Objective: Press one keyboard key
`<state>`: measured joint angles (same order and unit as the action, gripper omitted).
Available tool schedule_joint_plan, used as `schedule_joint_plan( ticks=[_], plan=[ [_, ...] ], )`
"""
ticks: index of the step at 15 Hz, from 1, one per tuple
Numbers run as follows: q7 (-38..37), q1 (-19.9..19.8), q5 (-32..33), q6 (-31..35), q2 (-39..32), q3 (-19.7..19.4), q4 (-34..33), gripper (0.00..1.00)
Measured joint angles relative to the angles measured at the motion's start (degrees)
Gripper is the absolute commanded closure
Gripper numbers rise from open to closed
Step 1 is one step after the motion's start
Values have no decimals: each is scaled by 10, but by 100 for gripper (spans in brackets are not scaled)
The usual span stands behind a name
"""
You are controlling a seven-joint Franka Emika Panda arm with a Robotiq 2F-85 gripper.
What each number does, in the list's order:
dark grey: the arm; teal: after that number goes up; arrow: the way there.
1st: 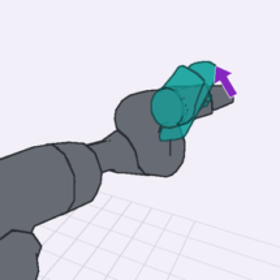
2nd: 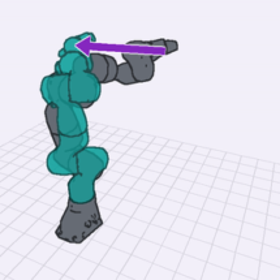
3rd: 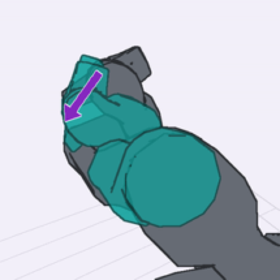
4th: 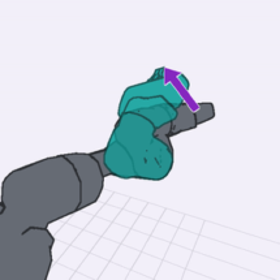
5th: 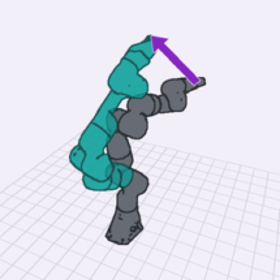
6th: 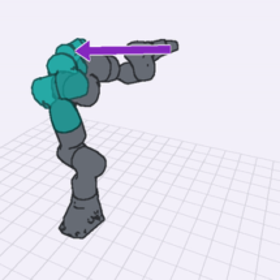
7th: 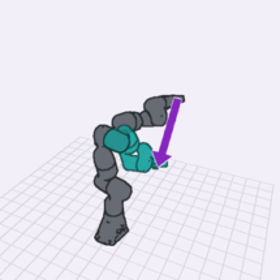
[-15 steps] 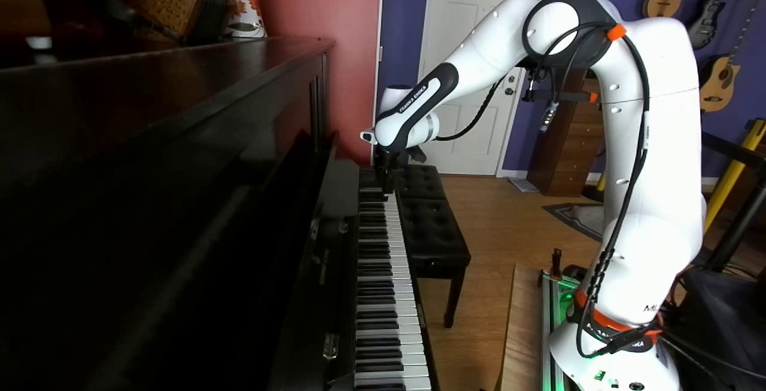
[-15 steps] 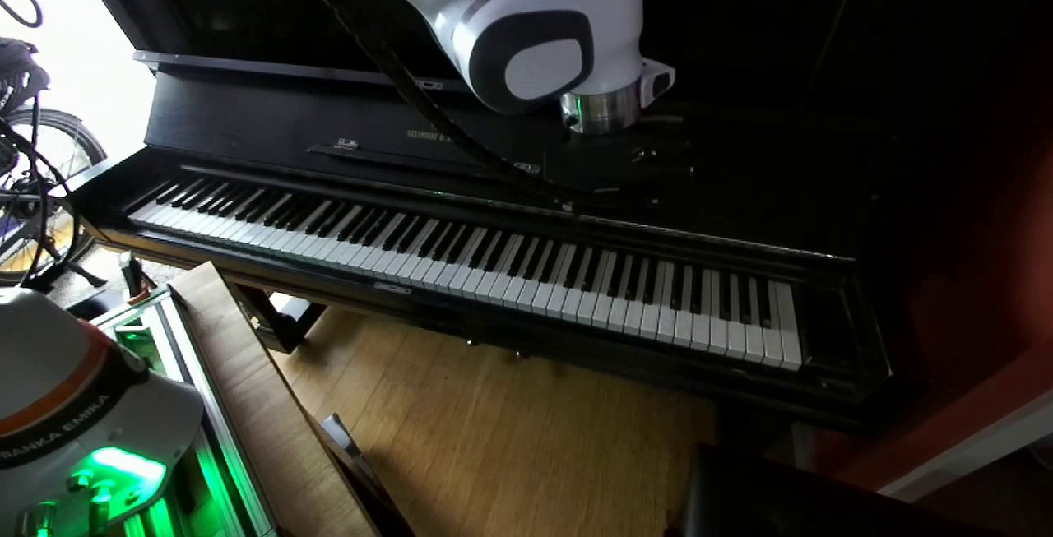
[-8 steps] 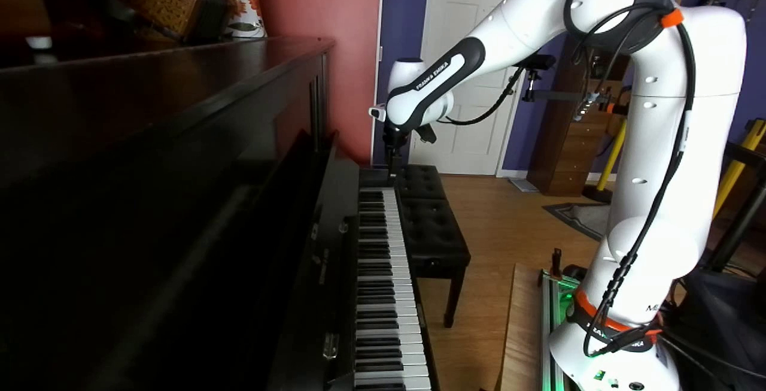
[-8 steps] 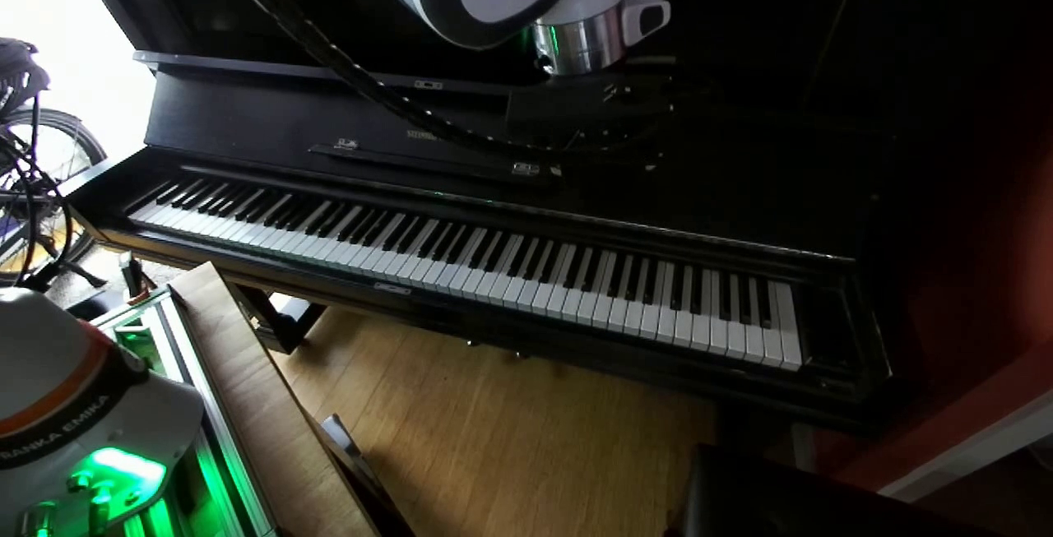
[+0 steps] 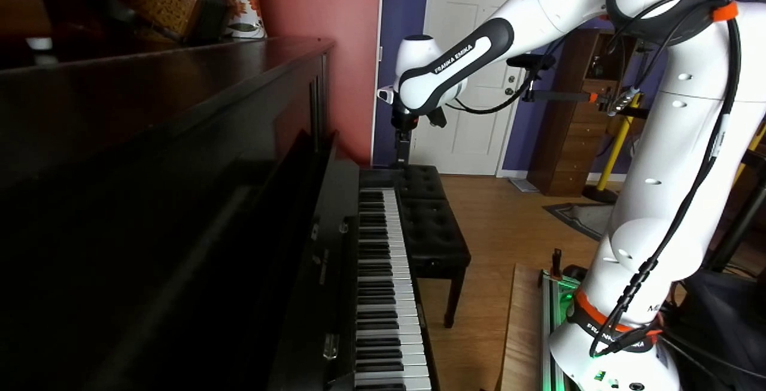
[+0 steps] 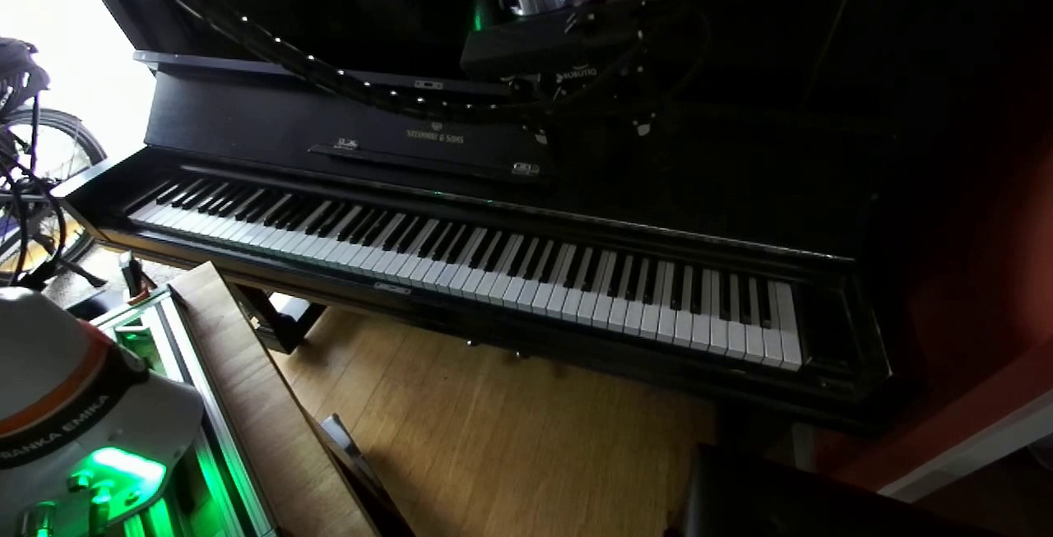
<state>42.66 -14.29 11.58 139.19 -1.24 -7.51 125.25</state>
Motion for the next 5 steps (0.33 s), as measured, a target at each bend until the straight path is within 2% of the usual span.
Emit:
schedule_joint_plan(
  ticks=[5],
  plan=[
    [-4, 1, 1, -1, 3, -1, 5, 0]
  ],
)
